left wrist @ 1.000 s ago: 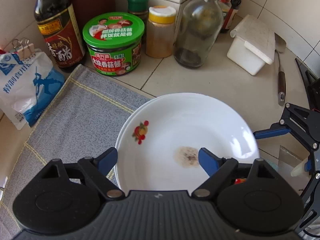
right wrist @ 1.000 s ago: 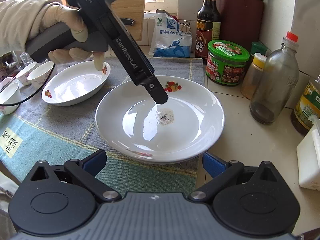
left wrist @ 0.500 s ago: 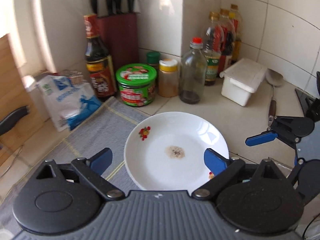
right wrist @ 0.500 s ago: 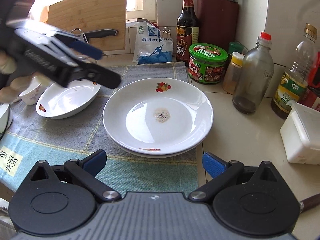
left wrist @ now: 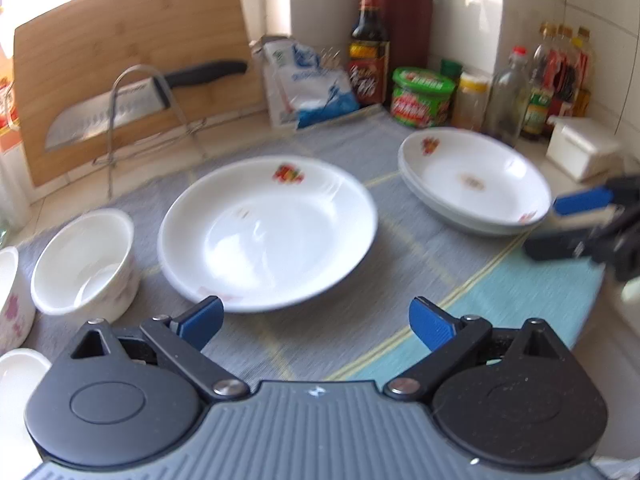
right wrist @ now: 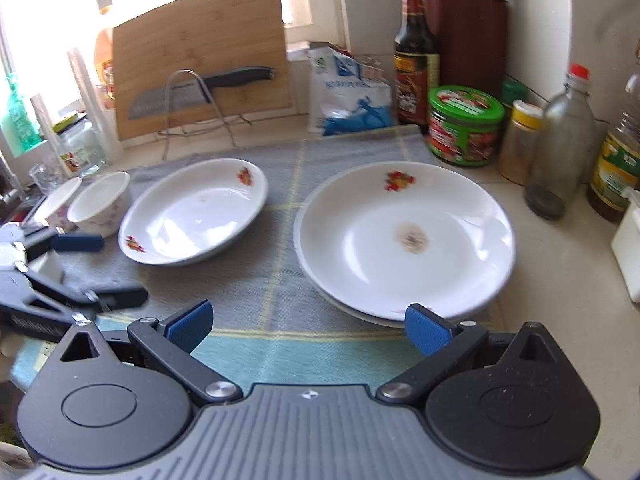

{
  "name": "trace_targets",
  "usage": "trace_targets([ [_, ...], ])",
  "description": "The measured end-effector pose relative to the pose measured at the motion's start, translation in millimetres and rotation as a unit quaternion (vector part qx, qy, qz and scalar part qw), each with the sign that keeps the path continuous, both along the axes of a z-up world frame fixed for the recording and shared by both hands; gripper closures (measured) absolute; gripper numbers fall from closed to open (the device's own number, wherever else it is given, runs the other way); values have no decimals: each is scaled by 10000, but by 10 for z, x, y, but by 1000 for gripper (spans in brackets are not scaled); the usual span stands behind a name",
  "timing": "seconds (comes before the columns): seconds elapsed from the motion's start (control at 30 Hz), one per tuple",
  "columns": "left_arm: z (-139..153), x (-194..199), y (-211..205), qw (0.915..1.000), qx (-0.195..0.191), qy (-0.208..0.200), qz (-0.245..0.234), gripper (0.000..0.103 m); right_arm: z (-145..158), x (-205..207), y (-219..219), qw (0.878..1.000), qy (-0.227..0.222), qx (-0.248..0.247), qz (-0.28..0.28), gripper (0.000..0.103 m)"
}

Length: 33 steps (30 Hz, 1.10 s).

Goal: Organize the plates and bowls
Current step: 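Withdraw the left tool from the stacked plates, then move the right tool to a white flower-print plate and grip its rim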

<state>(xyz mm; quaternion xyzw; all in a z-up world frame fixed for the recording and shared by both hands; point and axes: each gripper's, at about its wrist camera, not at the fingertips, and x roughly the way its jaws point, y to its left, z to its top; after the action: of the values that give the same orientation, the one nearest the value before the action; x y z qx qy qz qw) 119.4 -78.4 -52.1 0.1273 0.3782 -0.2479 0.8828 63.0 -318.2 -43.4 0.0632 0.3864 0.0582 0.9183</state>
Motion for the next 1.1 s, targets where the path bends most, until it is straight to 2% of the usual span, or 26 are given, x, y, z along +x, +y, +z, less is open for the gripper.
trace_targets([
  [0.07, -77, 18, 107, 9999, 56, 68, 68, 4, 27, 6, 133, 10000, -4, -33, 15, 0],
  [0.3, -225, 164, 229, 9993, -247, 5, 278, 4, 43, 41, 430, 9994, 168, -300, 34, 0],
  [0.43, -298, 257, 170, 9983, -289, 43, 508, 4, 89, 151, 461, 9988, 150, -313, 341, 0],
  [0.57, -387, 348, 70, 9976, -270, 178, 616, 4, 94, 364, 430, 9968, 102, -300, 729, 0],
  [0.73, -421, 390, -66, 9982, -55, 124, 576, 0, 117, 653, 340, 9903, 42, -276, 1362, 0],
  [1.0, -410, 433, -114, 9970, -42, 187, 743, 0, 119, 1155, 175, 9713, 0, -139, 2374, 0],
  [1.1, -395, 457, -133, 9965, 4, 260, 796, 0, 86, 1365, 176, 9665, 191, 30, 2559, 0],
])
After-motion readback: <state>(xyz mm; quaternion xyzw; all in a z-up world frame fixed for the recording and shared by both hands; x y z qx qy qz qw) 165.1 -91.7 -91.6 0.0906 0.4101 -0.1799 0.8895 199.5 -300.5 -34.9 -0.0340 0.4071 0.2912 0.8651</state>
